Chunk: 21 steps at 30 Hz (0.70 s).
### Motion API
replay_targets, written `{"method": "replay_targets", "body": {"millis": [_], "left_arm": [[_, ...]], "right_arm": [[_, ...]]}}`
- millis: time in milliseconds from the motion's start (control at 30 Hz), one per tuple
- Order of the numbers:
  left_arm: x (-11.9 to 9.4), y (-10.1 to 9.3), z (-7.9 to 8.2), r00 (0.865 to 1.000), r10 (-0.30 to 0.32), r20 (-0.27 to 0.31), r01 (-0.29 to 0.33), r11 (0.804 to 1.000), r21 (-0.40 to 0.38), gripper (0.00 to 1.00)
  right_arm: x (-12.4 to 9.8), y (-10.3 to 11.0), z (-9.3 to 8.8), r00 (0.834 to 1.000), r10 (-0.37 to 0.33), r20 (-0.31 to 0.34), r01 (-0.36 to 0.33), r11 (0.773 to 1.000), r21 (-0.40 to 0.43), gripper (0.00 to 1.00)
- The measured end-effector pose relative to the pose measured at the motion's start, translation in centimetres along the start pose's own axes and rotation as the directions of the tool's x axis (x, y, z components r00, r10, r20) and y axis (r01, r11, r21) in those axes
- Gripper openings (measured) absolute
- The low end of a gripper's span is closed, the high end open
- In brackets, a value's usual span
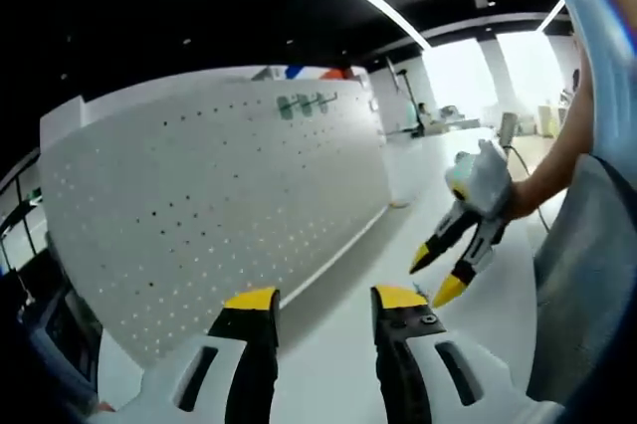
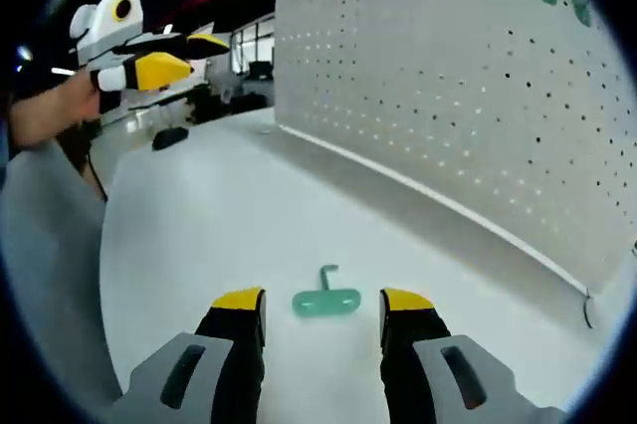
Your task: Insert the hook assembly into the mounting plate slot until the hook locks in place.
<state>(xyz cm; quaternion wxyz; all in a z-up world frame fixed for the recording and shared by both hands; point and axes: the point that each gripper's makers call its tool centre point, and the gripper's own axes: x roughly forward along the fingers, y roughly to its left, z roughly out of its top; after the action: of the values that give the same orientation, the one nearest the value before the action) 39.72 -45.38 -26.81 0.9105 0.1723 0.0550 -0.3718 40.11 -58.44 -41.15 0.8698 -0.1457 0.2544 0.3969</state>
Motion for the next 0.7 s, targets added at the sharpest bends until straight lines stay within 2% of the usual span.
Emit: {"method": "replay_targets", "body": {"millis": [467, 700], "left_arm": [[0.0, 0.0, -0.1, 1.000, 0.000, -0.004, 0.000, 1.000, -0.003, 0.38], [0.0, -0.1, -0.1, 1.000, -0.003, -0.005, 0.003, 1.000, -0.004, 0.37]], "right_arm": [[0.9, -0.2, -0.8, 0.999, 0.014, -0.039, -0.014, 1.000, 0.002, 0.43], [1.1, 0.2, -0.6, 0.999, 0.026, -0.041, -0.027, 1.000, -0.016, 0.39]]}}
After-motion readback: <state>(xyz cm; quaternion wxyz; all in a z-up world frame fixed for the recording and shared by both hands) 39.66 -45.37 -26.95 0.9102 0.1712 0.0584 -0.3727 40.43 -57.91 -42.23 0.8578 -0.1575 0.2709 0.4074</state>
